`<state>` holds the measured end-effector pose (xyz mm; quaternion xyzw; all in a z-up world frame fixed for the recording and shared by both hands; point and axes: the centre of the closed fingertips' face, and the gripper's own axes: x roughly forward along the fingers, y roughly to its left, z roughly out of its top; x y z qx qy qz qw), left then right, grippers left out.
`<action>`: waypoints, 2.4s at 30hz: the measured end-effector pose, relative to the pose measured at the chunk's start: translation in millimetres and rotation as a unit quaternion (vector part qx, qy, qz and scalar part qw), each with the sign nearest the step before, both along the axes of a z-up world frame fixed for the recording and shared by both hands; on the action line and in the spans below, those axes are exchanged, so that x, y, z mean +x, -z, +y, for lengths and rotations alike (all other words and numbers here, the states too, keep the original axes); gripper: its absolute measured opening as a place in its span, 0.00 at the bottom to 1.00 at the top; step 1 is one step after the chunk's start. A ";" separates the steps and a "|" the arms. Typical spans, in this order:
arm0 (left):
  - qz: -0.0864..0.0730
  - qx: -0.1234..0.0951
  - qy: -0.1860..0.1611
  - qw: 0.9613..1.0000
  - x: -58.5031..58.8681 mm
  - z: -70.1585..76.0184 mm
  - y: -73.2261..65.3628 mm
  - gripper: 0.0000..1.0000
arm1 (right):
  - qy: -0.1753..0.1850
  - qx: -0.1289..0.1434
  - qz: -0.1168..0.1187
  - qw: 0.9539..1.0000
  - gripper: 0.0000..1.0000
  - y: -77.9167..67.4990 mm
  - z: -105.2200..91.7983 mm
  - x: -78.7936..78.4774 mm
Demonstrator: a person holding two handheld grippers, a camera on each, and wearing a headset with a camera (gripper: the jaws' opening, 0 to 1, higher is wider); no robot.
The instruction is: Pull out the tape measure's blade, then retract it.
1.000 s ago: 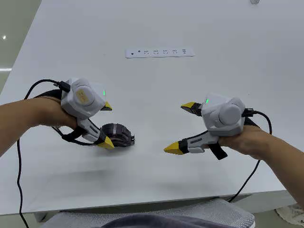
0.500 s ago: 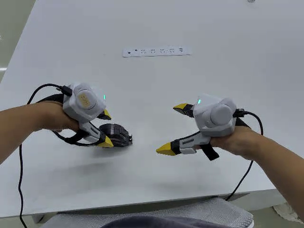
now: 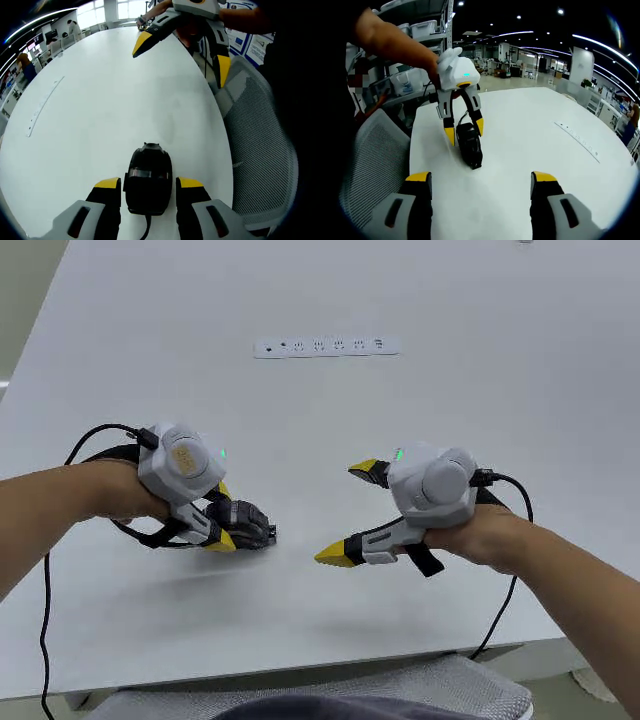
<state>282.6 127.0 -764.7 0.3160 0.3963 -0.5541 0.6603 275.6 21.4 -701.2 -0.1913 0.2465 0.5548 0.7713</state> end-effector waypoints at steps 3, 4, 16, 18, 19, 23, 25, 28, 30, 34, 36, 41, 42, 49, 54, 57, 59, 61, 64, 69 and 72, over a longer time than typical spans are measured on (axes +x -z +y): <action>-0.006 0.003 0.005 1.000 1.3 -1.1 3.7 0.39 | -0.008 -0.005 0.000 1.000 0.83 2.8 3.8 -0.1; -0.005 0.006 0.007 1.000 1.1 -0.9 5.2 0.38 | -0.010 -0.006 0.000 1.000 0.82 3.2 4.8 -0.4; -0.020 0.012 0.029 0.999 -0.8 -0.8 3.5 0.32 | -0.041 -0.028 -0.004 0.999 0.81 11.7 14.5 -6.4; -0.019 0.024 0.029 0.999 -0.9 -0.1 4.0 0.32 | -0.044 -0.029 -0.005 0.999 0.81 11.6 16.0 -6.4; -0.019 0.028 0.029 0.999 -1.1 0.2 4.2 0.32 | -0.046 -0.029 -0.006 0.999 0.81 11.7 16.5 -6.3; -0.015 0.037 0.029 0.999 -2.6 2.9 4.9 0.32 | -0.052 -0.033 -0.007 0.998 0.80 13.1 19.3 -5.5; -0.011 0.041 0.024 0.999 -3.4 4.0 5.2 0.32 | -0.055 -0.034 -0.007 0.998 0.80 13.2 20.4 -5.5; -0.010 0.049 0.026 0.998 -4.7 4.9 4.8 0.32 | -0.060 -0.037 -0.007 0.997 0.79 15.7 22.2 -5.5; -0.010 0.050 0.029 0.998 -5.2 5.1 4.9 0.32 | -0.063 -0.039 -0.007 0.997 0.79 17.4 23.3 -6.0; -0.004 0.053 0.029 0.998 -5.9 6.9 5.4 0.32 | -0.073 -0.046 -0.009 0.996 0.77 20.6 26.1 -5.3; -0.001 0.058 0.024 0.998 -6.4 7.4 5.5 0.32 | -0.076 -0.047 -0.012 0.996 0.76 20.3 27.8 -3.4; 0.002 0.058 0.020 0.998 -7.8 7.8 5.5 0.32 | -0.088 -0.050 -0.018 0.995 0.72 19.6 34.2 1.3; 0.004 0.057 0.018 0.998 -8.2 7.9 5.5 0.32 | -0.091 -0.052 -0.019 0.994 0.71 19.8 35.3 1.9; -0.002 0.058 0.016 0.998 -9.1 7.6 6.0 0.32 | -0.115 -0.079 -0.016 0.990 0.66 35.4 41.3 7.4; -0.003 0.051 0.014 0.999 -7.4 8.0 6.5 0.32 | -0.145 -0.097 -0.007 0.985 0.60 48.2 48.0 0.7; -0.005 0.053 0.015 0.998 -6.9 8.1 7.3 0.32 | -0.154 -0.104 -0.005 0.983 0.58 53.5 52.3 -0.3; -0.006 0.059 0.018 0.998 -7.1 8.2 7.6 0.32 | -0.158 -0.106 -0.004 0.982 0.57 55.2 55.6 -1.5; -0.005 0.061 0.016 0.998 -6.9 8.4 8.0 0.32 | -0.162 -0.106 -0.003 0.981 0.57 57.1 58.7 -1.5; -0.004 0.061 0.015 0.998 -7.4 8.4 8.1 0.32 | -0.166 -0.108 -0.001 0.980 0.57 59.4 61.6 -2.9; -0.005 0.070 0.023 0.997 -8.6 7.6 8.3 0.32 | -0.172 -0.115 0.000 0.978 0.55 62.5 62.5 -4.6; -0.004 0.067 0.024 0.997 -8.9 7.6 8.0 0.32 | -0.175 -0.119 0.001 0.977 0.52 66.0 62.9 -3.7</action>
